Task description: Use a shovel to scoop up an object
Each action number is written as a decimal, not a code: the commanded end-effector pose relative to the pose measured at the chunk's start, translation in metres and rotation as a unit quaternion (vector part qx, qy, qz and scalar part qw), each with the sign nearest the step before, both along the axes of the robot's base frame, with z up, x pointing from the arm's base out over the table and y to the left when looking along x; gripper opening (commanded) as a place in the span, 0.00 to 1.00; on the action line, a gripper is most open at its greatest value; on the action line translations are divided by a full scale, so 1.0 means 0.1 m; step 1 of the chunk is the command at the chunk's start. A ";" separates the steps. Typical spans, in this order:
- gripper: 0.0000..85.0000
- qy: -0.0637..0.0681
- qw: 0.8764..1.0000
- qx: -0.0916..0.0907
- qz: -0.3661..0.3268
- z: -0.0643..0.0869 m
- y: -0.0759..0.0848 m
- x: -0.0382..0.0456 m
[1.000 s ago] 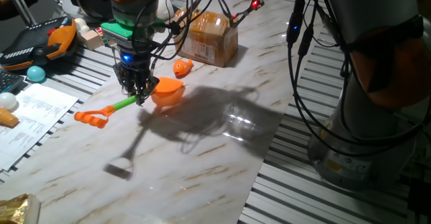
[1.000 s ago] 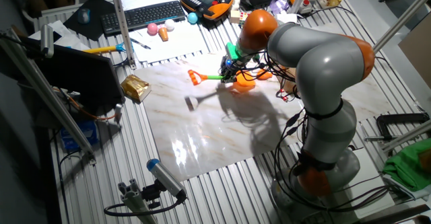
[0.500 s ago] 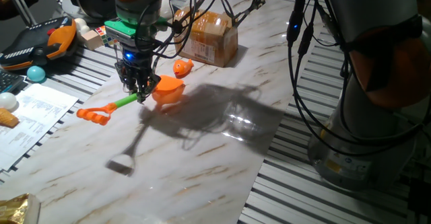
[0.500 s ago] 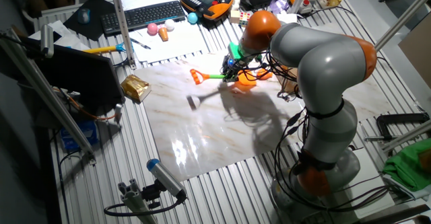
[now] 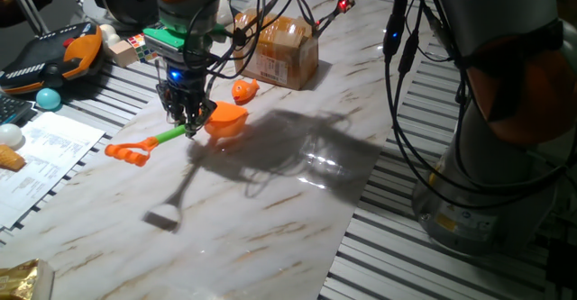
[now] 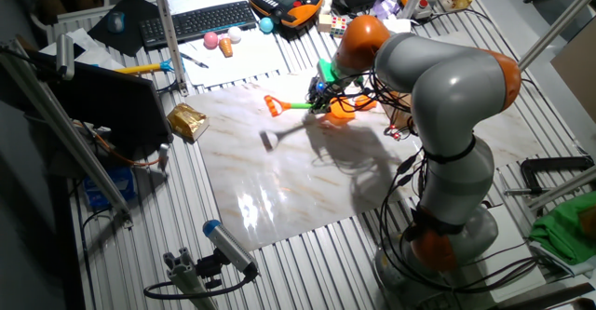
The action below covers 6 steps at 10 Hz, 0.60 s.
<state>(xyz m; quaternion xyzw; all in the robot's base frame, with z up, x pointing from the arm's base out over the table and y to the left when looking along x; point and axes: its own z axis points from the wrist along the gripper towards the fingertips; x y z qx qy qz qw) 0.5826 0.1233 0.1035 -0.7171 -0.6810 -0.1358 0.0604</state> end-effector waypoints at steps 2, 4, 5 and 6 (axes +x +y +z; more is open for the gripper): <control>0.01 -0.002 1.000 0.006 -0.003 -0.02 -0.04 -0.007; 0.01 -0.003 1.000 0.010 -0.003 -0.02 -0.08 -0.016; 0.01 -0.003 1.000 0.010 -0.003 -0.02 -0.11 -0.021; 0.01 -0.005 1.000 0.010 -0.002 -0.01 -0.14 -0.025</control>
